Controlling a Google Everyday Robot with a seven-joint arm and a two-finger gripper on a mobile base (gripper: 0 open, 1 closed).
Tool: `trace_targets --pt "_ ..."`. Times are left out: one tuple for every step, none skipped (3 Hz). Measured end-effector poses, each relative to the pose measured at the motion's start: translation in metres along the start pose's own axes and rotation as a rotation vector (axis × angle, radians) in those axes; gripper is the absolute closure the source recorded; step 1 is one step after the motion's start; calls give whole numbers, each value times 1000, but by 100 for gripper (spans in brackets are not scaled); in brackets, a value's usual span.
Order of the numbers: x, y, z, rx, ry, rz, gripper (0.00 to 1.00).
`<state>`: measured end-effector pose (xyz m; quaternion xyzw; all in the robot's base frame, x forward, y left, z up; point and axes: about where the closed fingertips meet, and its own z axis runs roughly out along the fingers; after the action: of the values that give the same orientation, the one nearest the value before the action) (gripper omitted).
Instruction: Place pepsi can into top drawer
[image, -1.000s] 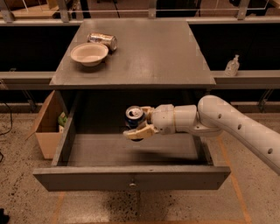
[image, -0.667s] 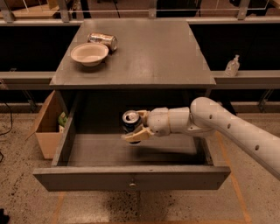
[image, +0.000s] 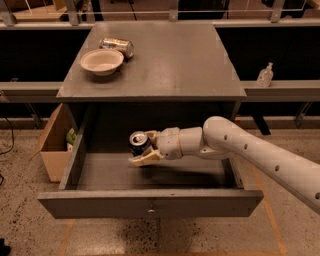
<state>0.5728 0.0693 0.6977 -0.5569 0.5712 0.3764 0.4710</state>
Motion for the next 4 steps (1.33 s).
trace_targets --pt "6 0 19 19 23 13 85" --pt "11 -1 36 42 33 22 61" --pt "16 -2 50 55 26 27 38" --pt "19 -3 58 64 19 35 15"
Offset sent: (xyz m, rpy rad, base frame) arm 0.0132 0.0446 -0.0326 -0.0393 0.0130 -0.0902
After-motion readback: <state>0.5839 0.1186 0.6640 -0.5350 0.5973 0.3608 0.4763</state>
